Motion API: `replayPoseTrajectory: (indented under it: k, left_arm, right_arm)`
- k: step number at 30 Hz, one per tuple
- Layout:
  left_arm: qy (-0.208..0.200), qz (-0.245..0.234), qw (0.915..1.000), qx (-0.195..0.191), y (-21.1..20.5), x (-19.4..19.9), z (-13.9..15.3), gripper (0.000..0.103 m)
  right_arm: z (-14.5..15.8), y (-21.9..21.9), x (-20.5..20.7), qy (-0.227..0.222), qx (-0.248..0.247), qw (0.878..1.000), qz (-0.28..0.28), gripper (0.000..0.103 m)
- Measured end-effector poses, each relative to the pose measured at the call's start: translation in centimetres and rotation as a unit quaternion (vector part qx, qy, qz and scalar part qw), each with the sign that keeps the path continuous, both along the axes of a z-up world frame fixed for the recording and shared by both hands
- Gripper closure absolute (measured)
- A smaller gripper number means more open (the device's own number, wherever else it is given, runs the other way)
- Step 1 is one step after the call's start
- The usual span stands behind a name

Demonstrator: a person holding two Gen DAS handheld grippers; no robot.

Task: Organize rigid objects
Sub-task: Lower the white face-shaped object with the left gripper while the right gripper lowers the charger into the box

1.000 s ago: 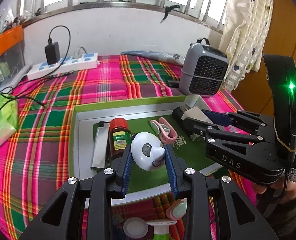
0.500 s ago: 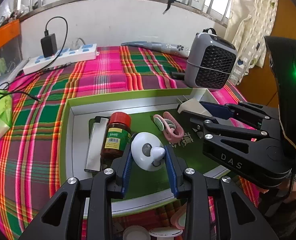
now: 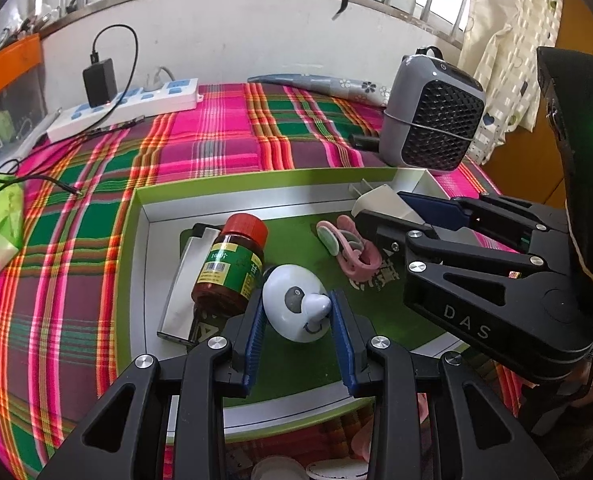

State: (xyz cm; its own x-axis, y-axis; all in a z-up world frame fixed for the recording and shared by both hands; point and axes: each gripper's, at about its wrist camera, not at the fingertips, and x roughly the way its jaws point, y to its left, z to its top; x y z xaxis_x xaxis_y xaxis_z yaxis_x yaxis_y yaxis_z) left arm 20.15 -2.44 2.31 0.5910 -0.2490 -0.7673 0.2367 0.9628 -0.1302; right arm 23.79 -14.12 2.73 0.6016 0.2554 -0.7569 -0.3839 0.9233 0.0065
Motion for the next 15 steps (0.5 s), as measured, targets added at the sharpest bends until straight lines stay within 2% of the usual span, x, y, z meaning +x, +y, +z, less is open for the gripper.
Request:
replayPoseTrajectory:
  k: [15]
  left_arm:
    - [0.008,-0.001,0.9999,-0.007,0.03,0.44,-0.39,0.072]
  right_arm:
    - [0.0,-0.56,-0.11,-0.003,0.026,1.0,-0.003,0.068]
